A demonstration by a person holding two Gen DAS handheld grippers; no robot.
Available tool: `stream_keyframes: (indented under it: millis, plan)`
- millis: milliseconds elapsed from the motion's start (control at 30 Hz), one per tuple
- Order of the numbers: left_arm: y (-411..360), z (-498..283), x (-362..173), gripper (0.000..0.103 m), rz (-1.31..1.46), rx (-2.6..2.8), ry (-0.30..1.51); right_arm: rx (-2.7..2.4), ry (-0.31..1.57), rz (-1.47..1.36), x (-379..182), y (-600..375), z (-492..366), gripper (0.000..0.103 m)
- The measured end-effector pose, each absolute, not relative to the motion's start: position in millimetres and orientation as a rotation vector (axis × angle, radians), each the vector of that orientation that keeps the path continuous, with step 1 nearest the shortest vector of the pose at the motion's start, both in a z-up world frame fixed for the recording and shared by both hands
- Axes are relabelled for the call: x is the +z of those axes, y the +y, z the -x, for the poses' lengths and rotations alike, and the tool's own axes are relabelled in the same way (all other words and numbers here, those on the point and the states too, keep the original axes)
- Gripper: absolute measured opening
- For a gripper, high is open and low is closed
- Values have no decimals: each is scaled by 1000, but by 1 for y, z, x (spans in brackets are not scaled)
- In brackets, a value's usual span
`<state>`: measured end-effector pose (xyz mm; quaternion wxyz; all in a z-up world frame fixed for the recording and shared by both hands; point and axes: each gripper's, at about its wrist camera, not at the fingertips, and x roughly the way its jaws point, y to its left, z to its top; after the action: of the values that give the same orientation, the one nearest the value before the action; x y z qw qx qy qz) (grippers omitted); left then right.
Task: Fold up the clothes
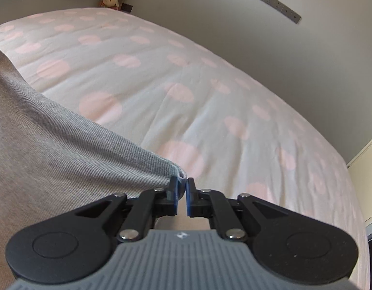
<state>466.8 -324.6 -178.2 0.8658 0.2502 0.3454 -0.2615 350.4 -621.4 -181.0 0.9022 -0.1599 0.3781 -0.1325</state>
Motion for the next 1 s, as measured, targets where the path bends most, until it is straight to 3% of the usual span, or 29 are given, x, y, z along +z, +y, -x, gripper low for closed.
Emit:
stream_keyframes:
  millis: [67,100,133,200,467,567,667,733,1000]
  plan:
    - [-322,-467,-182,10,-501,-547,737,-288,785,311,-186,-624,-351,20]
    - [-319,-466,-184,14,-485,-546,745,-298,783,295,-186,-626,-349,30]
    - [-317,-465,-184,21,-472,-543,759,-305,778,276,-185,-627,-347,32]
    - [-308,-457,-180,28,-444,-530,774,-313,778,238,-180,-628,-336,32]
    - [-260,-389,-155,30,-300,-556,799,-310,765,29,-171,-610,-252,33]
    - [-243,-357,-151,39,-237,-565,822,-322,754,-96,-177,-602,-217,34]
    - [-226,-328,-156,48,-156,-546,854,-333,740,-222,-182,-594,-182,49]
    - [-216,-314,-162,54,-74,-524,887,-340,730,-306,-186,-588,-159,51]
    - [-192,-280,-195,55,174,-441,961,-387,679,-609,-212,-583,-103,51]
